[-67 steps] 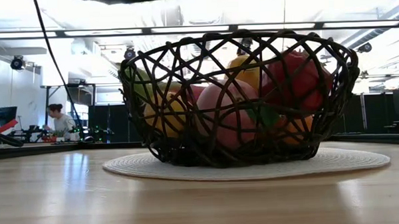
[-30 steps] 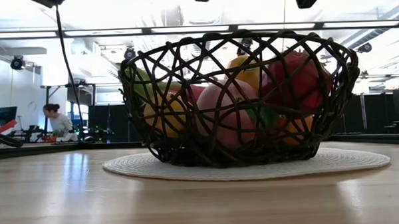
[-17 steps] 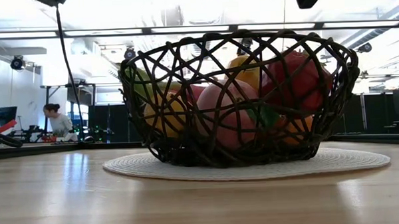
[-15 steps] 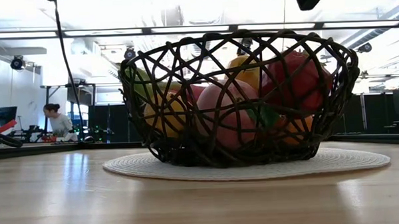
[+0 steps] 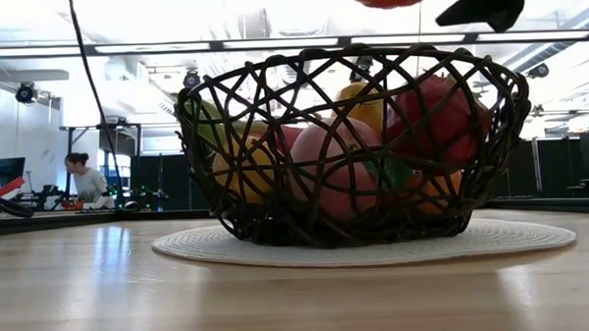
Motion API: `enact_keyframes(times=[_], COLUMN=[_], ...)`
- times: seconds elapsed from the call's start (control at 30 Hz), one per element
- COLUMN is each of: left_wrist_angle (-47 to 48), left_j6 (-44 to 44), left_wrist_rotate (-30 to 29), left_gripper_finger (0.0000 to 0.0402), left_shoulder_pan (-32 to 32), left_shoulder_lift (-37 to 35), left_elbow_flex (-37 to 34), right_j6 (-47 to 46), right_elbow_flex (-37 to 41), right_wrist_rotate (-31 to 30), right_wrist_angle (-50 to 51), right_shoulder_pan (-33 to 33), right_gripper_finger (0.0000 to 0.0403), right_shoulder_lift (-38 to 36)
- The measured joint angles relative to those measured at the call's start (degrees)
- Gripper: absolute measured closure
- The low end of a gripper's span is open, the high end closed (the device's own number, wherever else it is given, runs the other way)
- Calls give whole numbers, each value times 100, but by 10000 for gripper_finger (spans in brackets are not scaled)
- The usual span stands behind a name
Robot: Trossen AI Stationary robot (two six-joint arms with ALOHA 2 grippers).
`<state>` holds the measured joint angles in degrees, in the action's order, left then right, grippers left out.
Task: Build produce basket
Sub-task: Put the red mango into the basket
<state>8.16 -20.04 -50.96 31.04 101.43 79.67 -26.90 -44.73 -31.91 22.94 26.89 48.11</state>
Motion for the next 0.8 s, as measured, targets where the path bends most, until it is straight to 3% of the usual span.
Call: enact_keyframes(times=[0.1,0.23,0.57,0.8], left_wrist_angle=[996,1523,1577,1386], left_j6=[382,475,473,333], left_wrist_rotate=[701,1272,1896,2265], left_gripper_finger=[217,217,217,214], left_shoulder_pan=[-207,-602,-1320,-1415], left_shoulder_lift=[29,206,600,751], left_elbow_flex=[525,940,1098,1104], right_j6=[-11,-40,-534,-1066], right_elbow_flex=[2,4,9,13], right_wrist_rotate=[-35,-20,51,-403], right_wrist_angle=[85,62,36,47], right_shoulder_pan=[-10,0,633,691], right_gripper_finger=[106,108,135,174], right_shoulder_lift=[76,243,340,786])
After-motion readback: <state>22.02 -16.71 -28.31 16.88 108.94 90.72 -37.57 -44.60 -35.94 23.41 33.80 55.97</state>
